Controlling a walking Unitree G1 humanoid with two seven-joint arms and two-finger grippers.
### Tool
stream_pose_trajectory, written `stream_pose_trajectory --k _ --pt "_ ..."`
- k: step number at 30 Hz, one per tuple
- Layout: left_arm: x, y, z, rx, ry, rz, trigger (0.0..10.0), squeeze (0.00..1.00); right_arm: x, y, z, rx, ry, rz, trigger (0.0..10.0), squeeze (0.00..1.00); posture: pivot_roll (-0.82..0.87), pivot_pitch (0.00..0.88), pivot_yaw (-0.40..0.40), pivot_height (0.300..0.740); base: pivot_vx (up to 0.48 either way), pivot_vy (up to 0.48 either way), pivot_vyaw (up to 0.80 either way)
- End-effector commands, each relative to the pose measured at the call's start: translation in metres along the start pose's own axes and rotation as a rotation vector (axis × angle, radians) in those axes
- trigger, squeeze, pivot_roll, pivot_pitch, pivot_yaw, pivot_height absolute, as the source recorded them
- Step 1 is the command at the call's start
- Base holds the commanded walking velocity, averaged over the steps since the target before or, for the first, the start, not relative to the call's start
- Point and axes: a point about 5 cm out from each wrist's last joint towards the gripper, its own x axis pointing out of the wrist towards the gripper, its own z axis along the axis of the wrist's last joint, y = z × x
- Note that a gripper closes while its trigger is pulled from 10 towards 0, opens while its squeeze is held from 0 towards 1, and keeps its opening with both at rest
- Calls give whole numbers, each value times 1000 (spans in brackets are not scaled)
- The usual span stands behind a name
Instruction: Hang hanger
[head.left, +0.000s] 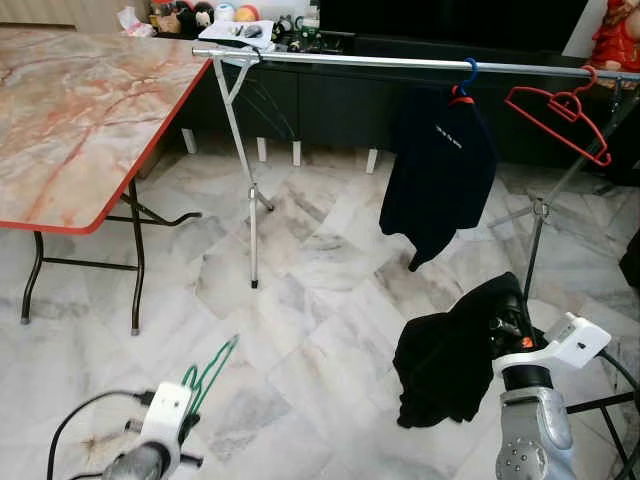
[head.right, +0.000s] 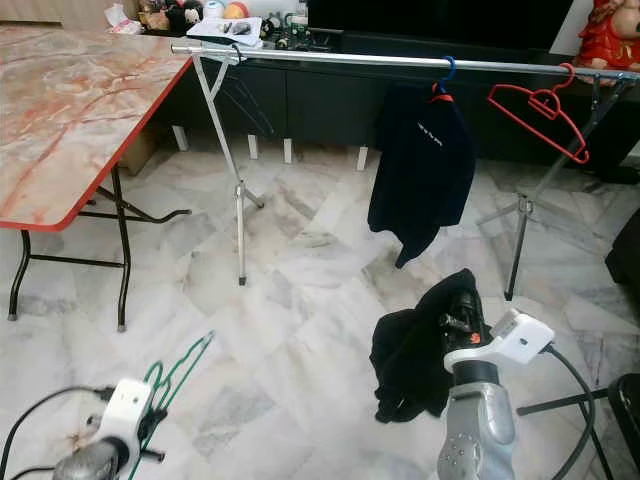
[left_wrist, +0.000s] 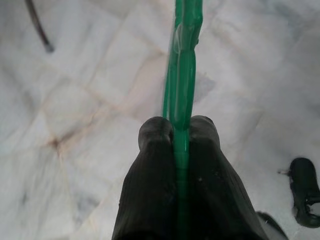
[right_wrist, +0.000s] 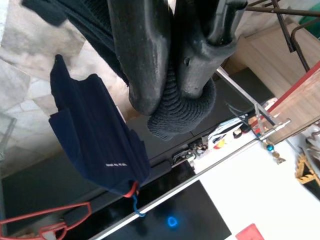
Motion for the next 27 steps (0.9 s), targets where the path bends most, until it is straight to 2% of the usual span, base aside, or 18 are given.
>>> stream_pose_trajectory --k 1,3,5,6,7,9,11,15,21,27 --pt "-13 8 -33 -40 108 63 10000 0 0 4 11 -31 -37 7 0 0 -24 105 -16 740 0 0 0" --pt "-19 10 -47 -69 156 90 10000 0 -1 5 13 -51 -39 4 0 0 -26 103 -15 740 0 0 0" --pt "-19 10 -47 -69 156 90 10000 0 -1 5 13 -51 -39 4 0 0 -26 103 -15 740 0 0 0" --pt "-24 10 -58 -82 202 107 10000 0 -1 6 13 -78 -38 4 2196 0 -26 99 -12 740 0 0 0" --pt "-30 9 -71 -102 248 117 10000 0 -1 6 13 -94 -35 -6 10000 0 -22 90 -11 740 0 0 0" --pt "-39 7 -87 -115 309 129 10000 0 -1 5 13 -113 -34 -27 10000 0 -20 87 -14 740 0 0 0" --pt "-42 7 -92 -112 327 134 10000 0 -1 4 13 -118 -35 -37 10000 0 -20 87 -14 740 0 0 0" --pt "-48 -1 -103 -139 367 123 10000 0 -2 4 12 -197 -21 -66 10000 0 -22 78 -16 740 0 0 0" --pt "-45 -10 -102 -159 370 103 10000 0 -8 6 5 -231 -3 -91 10000 0 -25 67 -12 740 0 0 0" --pt "-43 -14 -101 -153 387 86 10000 0 -10 13 1 -258 0 -89 10000 0 -23 60 -9 740 0 474 0"
